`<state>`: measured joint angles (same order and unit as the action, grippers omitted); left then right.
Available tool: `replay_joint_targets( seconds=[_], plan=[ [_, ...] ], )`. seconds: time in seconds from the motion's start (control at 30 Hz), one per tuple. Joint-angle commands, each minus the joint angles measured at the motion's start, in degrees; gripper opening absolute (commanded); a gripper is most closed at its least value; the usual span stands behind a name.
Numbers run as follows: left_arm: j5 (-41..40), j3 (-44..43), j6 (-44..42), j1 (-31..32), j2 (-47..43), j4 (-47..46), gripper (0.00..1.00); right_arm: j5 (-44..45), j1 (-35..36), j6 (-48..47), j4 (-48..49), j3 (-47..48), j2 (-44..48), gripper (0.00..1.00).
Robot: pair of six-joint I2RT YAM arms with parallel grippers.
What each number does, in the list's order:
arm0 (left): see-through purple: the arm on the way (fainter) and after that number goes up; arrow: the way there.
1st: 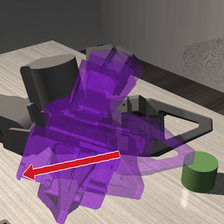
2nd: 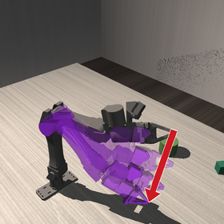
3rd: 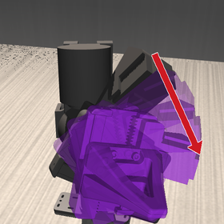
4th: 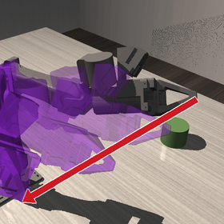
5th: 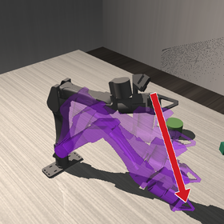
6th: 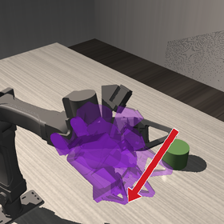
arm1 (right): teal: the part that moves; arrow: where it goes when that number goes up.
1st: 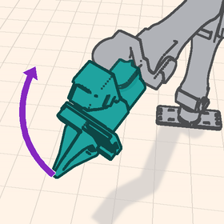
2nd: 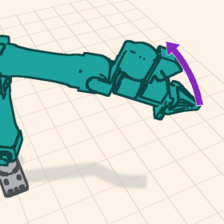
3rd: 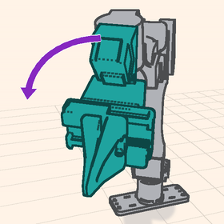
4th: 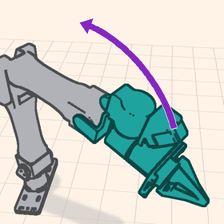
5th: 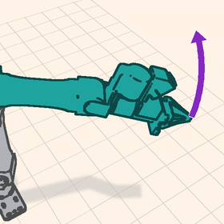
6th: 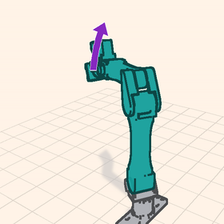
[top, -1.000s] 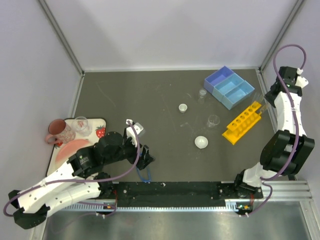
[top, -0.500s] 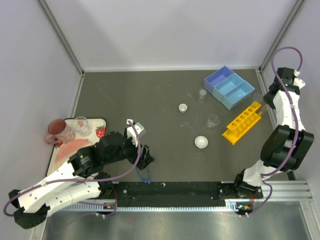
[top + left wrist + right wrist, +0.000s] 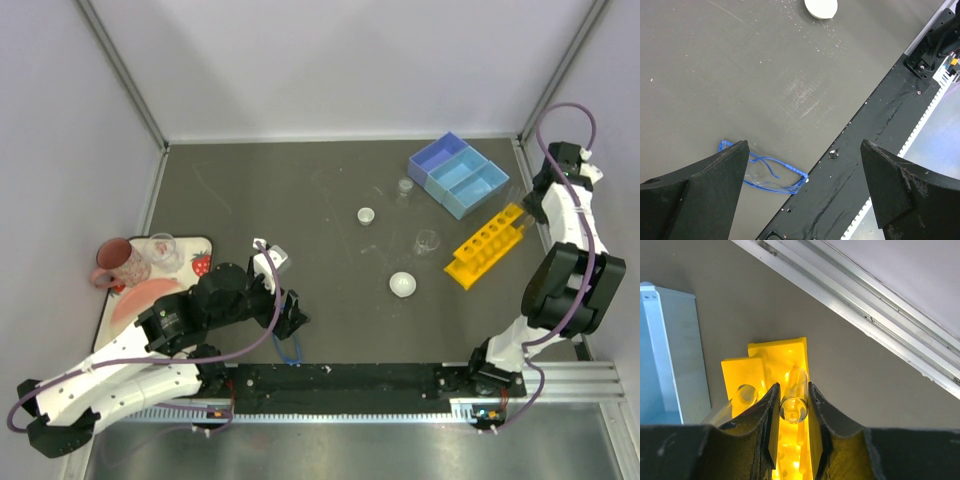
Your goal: Organize the chemistry lab equipment
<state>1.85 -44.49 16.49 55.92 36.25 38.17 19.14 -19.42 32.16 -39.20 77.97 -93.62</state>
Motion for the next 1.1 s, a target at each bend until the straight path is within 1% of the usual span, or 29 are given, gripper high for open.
replay_joint_targets(
  seconds=[0.0,0.27,0.37,0.6,0.67,0.8,0.87,1.07],
  plan=[
    [-0.18,0.19,-0.49,-0.02,-0.21,-2.23,0.99,0.38,-0.62,0.44,2.64,-1.07,-0.77,0.19],
    [0.0,0.19,-0.49,-0.11,-0.3,-2.31,0.99,0.2,-0.44,0.53,4.13,-3.62,-1.21,0.23],
    [-0.09,0.28,-0.58,-0.11,-0.3,-2.23,0.99,0.29,-0.44,0.53,4.31,-4.06,-1.21,0.27],
    [-0.26,0.28,-0.49,-0.11,-0.48,-2.23,0.99,0.11,-0.36,0.88,4.57,-4.41,-0.95,0.44],
    [-0.26,0.37,-0.49,-0.11,-0.65,-2.31,0.99,0.02,-0.36,0.97,4.66,-4.32,-0.68,0.44],
    [-0.26,0.28,-0.49,-0.11,-0.3,-2.23,0.99,-0.59,-0.09,0.8,3.87,-3.36,2.12,0.47],
    [-0.26,0.11,-0.49,-0.11,0.4,-2.31,0.99,-0.5,0.26,0.88,1.86,-1.69,3.35,0.48],
    [-1.32,-0.77,-0.32,-0.11,2.85,-2.4,0.99,-0.24,1.93,1.68,-2.19,1.3,11.52,0.5]
  ],
)
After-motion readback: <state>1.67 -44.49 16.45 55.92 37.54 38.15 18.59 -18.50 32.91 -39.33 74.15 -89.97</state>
